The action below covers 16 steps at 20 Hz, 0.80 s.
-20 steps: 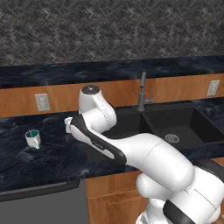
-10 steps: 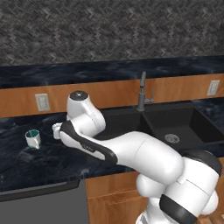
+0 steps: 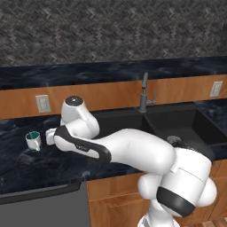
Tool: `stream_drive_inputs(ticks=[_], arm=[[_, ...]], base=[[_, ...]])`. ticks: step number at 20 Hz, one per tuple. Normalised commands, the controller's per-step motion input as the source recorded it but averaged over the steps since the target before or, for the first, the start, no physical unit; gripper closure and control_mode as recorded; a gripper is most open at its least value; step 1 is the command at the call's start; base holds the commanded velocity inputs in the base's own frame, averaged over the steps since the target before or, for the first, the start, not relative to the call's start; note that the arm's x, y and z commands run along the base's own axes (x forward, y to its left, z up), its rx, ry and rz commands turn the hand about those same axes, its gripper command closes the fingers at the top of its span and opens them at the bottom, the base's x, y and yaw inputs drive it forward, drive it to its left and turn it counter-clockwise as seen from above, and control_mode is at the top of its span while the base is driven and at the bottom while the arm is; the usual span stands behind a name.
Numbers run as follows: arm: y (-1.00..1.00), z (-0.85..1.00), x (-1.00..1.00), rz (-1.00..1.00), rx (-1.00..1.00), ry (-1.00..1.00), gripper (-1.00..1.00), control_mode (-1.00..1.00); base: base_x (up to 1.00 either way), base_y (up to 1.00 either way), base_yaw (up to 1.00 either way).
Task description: Place the mug in the left basin and the pot in the right basin of the sink.
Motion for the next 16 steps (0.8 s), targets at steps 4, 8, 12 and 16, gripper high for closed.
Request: stream_drive_inputs(ticks=[4,8,12,16], arm=[[0.48,-0.19,0.1,0.02,0.0,0.0,-1.0,-1.0],[0.47,-0.17,0.14,0.02,0.0,0.01,-1.0,-1.0],[0.4,-0.15,0.19,0.01,0.0,0.01,-1.0,-1.0],[0.31,-0.11,0.23,0.0,0.0,0.01,-1.0,-1.0]], base=[[0.0,0.0,0.0],[0.0,0.0,0.0],[0.0,0.0,0.0],[0.0,0.0,0.0]])
